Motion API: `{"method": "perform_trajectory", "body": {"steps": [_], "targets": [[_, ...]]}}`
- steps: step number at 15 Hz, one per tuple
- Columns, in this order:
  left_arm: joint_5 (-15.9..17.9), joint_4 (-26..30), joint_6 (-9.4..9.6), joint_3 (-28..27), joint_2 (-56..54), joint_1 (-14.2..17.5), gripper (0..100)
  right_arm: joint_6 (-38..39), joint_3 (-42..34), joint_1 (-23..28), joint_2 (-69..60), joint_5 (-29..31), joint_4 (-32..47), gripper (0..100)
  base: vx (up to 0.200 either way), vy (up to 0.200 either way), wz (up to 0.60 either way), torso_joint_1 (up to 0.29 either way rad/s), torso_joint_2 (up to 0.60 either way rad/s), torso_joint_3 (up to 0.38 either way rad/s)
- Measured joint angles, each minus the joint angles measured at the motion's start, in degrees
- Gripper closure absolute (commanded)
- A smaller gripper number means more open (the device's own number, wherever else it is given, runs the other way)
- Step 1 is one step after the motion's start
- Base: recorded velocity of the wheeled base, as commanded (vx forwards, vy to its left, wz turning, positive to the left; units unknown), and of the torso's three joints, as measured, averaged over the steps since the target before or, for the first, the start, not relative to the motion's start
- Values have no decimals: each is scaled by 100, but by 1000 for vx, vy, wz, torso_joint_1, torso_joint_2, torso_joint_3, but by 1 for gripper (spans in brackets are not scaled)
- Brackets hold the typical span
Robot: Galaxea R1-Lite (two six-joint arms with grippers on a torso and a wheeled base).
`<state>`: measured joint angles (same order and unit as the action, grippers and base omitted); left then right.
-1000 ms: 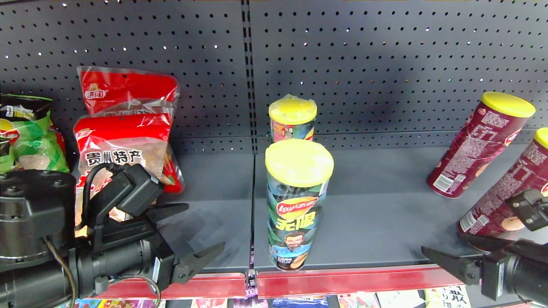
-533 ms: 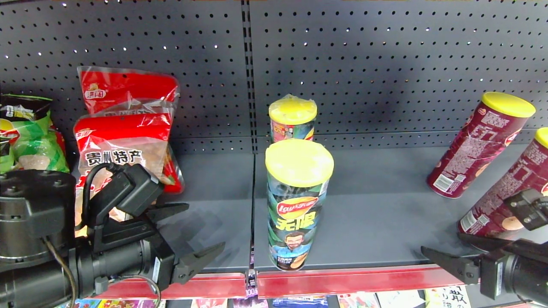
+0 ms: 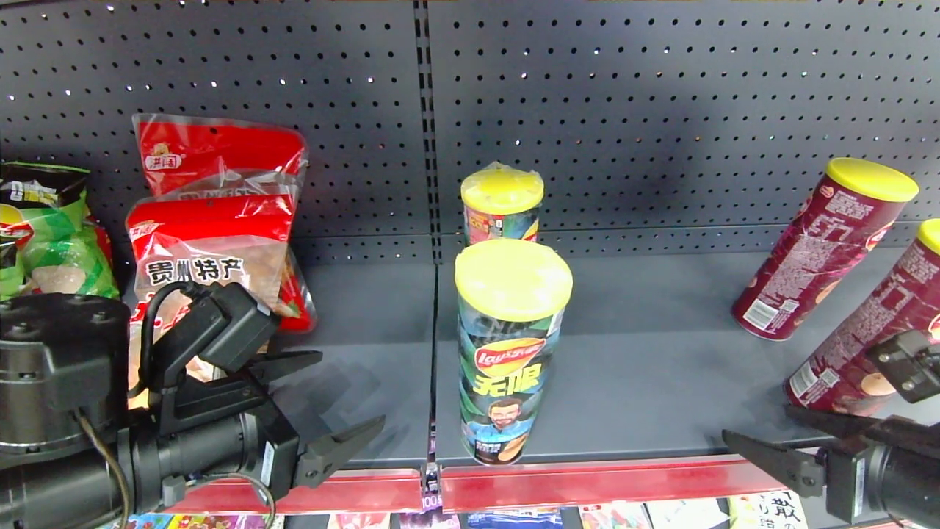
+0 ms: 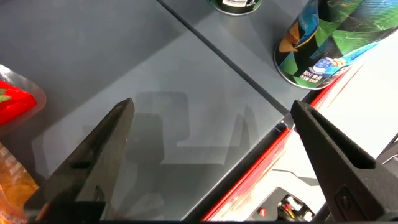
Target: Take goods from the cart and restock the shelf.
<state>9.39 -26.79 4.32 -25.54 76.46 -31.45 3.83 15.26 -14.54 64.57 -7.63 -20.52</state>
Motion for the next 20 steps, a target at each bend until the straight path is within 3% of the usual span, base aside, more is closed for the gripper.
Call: {"method": "perform_trajectory", "body": {"steps": [6,8,10,15,17,20], "targets": [[-347,2,-13,193,-278,76,0,-277,-328,-905,-1053,-128,54,0,0,0,0,0,0,0],[-694,22,-106,429,-708,76,0,-555,-557,-946,-1659,44,166,0,0,0,0,0,0,0],[-1256,126,-249,750,-1271,76,0,-639,-645,-761,-2280,312,634,0,0,0,0,0,0,0],[-2047,1640,-532,1159,-2837,279,0,-629,-592,90,-3935,514,2450,0,0,0,0,0,0,0],[-2150,2378,-555,1198,-3487,666,0,-612,-579,457,-4515,532,3028,0,0,0,0,0,0,0],[-2258,3426,-560,1209,-4389,1477,0,-610,-678,855,-4991,539,3135,0,0,0,0,0,0,0]]}}
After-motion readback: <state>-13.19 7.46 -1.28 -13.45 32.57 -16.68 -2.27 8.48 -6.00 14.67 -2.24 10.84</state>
